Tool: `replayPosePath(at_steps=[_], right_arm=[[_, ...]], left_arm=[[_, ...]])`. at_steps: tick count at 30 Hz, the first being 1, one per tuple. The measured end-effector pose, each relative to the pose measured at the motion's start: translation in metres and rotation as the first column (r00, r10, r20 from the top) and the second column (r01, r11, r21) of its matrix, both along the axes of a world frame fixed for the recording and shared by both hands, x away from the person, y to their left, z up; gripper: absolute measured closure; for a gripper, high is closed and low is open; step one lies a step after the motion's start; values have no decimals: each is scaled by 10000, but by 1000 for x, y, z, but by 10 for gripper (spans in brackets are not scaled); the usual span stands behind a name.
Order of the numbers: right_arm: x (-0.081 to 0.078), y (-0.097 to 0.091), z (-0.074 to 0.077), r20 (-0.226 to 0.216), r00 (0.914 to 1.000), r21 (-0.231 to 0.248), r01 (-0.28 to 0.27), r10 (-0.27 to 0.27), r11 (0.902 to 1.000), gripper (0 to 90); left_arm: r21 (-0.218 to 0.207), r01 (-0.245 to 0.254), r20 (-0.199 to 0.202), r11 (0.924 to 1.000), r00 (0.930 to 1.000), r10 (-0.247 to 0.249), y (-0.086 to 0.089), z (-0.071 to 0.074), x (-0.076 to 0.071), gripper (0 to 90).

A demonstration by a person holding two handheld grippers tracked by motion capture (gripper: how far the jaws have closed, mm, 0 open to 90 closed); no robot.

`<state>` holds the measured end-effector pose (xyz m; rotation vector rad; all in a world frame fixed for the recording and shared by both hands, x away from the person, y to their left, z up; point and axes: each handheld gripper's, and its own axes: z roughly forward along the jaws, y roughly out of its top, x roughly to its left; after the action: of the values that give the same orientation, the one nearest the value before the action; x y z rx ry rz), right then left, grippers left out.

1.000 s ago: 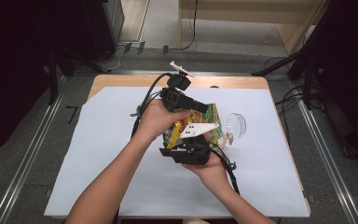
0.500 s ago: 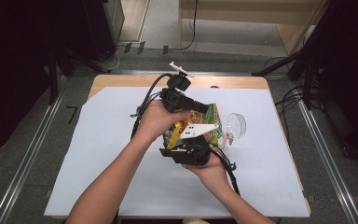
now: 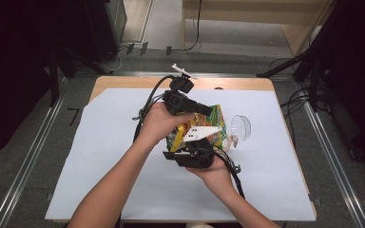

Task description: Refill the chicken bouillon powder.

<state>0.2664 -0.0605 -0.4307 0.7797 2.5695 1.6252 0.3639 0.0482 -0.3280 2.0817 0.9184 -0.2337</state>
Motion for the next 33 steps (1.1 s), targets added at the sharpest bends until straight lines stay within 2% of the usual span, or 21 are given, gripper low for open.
replayPosePath(at_steps=[14,24,30,33], right_arm=[[1,0,1,244,9997,-84,34,-32,10000,721],[0,1,2,137,9999,9,11,-11,10000,718],[0,0,2,44,10000,50,-44,44,10000,716],[1,0,1,177,9998,-24,52,-51,10000,709]], left_arm=[[-62,-41,172,10000,9998,42,1,3,-2,796],[68,-72,190,10000,9998,71,1,2,-1,796],[47,-89,67,9999,9999,88,1,0,1,796],[-7,-96,147,10000,9998,96,1,1,0,796]])
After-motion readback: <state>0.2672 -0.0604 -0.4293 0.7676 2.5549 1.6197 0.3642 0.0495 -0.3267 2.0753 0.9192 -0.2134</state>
